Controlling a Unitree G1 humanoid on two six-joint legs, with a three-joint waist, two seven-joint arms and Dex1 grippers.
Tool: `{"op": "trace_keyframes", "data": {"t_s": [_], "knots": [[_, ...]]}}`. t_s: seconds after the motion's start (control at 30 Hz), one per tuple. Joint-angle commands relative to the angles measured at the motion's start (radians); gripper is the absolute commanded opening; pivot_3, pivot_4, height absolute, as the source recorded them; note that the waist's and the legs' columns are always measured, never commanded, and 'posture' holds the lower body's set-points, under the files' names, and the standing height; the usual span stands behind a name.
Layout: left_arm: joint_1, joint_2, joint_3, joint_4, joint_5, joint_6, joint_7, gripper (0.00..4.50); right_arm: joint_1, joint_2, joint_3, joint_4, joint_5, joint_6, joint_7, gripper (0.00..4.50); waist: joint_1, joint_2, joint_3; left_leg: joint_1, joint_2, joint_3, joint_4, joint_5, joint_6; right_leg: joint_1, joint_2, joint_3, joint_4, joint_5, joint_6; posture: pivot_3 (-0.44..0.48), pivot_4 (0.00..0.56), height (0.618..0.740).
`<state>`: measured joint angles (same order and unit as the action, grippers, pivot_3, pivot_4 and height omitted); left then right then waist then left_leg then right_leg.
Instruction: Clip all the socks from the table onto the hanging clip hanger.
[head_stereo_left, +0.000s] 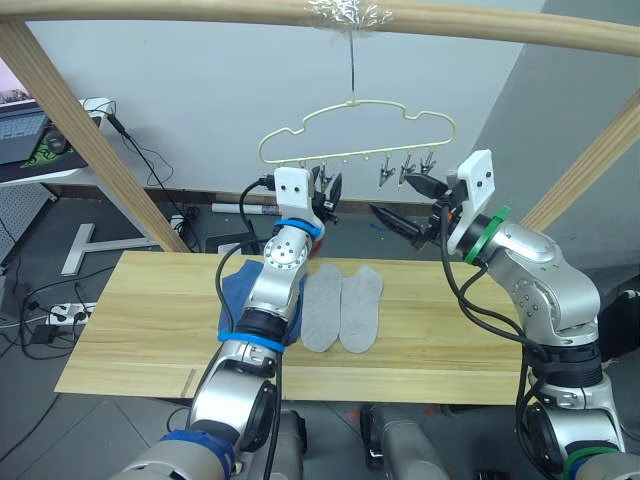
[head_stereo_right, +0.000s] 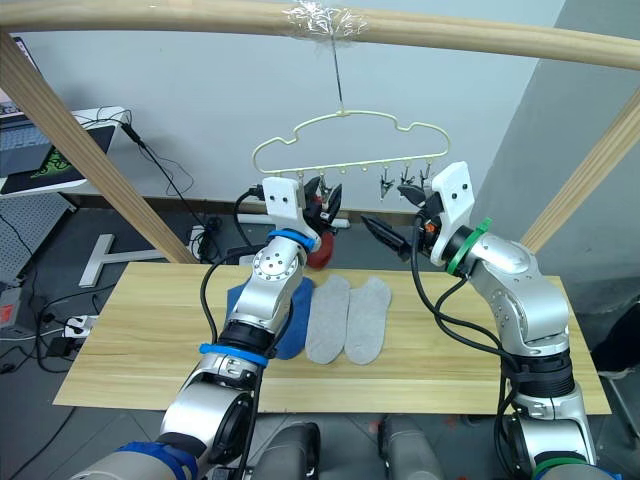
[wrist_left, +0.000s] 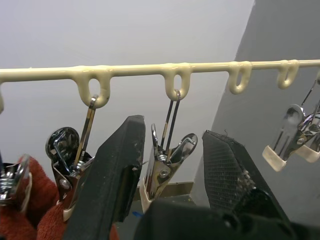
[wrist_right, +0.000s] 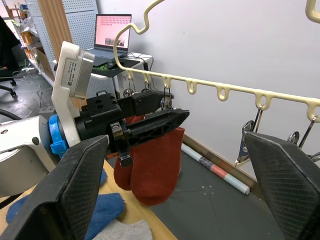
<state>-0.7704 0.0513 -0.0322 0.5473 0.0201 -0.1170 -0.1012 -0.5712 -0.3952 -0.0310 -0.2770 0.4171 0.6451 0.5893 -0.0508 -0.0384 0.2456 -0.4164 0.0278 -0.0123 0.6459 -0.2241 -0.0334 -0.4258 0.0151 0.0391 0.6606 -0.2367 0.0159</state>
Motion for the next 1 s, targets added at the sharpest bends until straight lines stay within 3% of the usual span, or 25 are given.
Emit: {"op": "trace_keyframes", "data": {"t_s": [0.03,0.13,0.27,0.37,0.57,0.7,0.83,0.93,1.0], "knots": [[-0.023,0.007,-0.011,-0.018,0.019,-0.038,-0.008,2.13,-0.013,-0.013,-0.018,-0.017,0.013,-0.022,0.006,4.5,0.0,0.0,0.0,0.0,0.0,0.0,0.0,0.0,0.0,0.0,0.0,0.0,0.0,0.0,0.0,-0.107,0.196,0.74],[-0.02,0.009,-0.012,-0.021,0.023,-0.04,-0.005,1.6,-0.013,-0.011,-0.016,-0.018,0.014,-0.02,0.005,4.5,0.0,0.0,0.0,0.0,0.0,0.0,0.0,0.0,0.0,0.0,0.0,0.0,0.0,0.0,0.0,-0.107,0.196,0.74],[-0.017,0.006,-0.013,-0.024,0.029,-0.049,-0.002,0.51,-0.015,-0.01,-0.017,-0.014,0.012,-0.021,0.001,4.5,0.0,0.0,0.0,0.0,0.0,0.0,0.0,0.0,0.0,0.0,0.0,0.0,0.001,0.0,0.0,-0.106,0.2,0.74],[-0.019,0.007,-0.016,-0.025,0.037,-0.056,0.001,0.02,-0.013,-0.01,-0.017,-0.016,0.013,-0.02,0.0,4.5,0.0,0.0,0.0,0.0,0.0,0.0,0.0,0.0,0.0,0.0,0.0,0.0,0.001,0.0,0.0,-0.106,0.2,0.74],[-0.018,0.004,-0.007,-0.028,0.025,-0.044,-0.008,0.01,-0.018,-0.005,-0.012,-0.012,0.011,-0.021,-0.003,4.5,0.0,0.0,0.0,0.0,0.0,0.0,0.001,0.0,0.0,0.0,0.0,0.0,0.001,0.0,0.0,-0.104,0.202,0.74],[0.001,0.008,0.002,-0.083,-0.044,0.014,-0.106,0.01,0.011,0.026,0.04,0.008,-0.019,-0.032,-0.019,4.5,-0.001,0.0,0.0,0.0,0.0,0.0,0.001,0.0,0.0,0.0,0.0,0.0,0.002,0.0,0.0,-0.103,0.206,0.74],[0.044,0.045,0.026,-0.186,-0.114,0.125,-0.178,0.01,0.074,0.048,0.181,0.163,-0.179,-0.097,-0.078,4.5,-0.004,0.0,0.0,0.001,0.001,0.0,0.001,0.0,0.0,0.0,0.0,0.0,0.002,0.0,0.0,-0.083,0.21,0.74],[0.057,0.051,0.031,-0.234,-0.145,0.183,-0.201,0.01,0.081,0.065,0.199,0.225,-0.216,-0.122,-0.092,4.5,-0.004,0.0,0.0,0.001,0.001,0.0,0.001,0.0,0.0,0.0,0.0,0.0,0.003,0.0,0.0,-0.075,0.211,0.74],[0.09,0.081,0.041,-0.286,-0.133,0.204,-0.196,0.01,0.091,0.103,0.282,0.389,-0.3,-0.222,-0.104,4.5,-0.005,-0.001,-0.001,0.001,0.001,0.0,0.001,0.0,0.0,0.0,-0.001,0.001,0.003,0.0,0.0,-0.055,0.213,0.74]]}}
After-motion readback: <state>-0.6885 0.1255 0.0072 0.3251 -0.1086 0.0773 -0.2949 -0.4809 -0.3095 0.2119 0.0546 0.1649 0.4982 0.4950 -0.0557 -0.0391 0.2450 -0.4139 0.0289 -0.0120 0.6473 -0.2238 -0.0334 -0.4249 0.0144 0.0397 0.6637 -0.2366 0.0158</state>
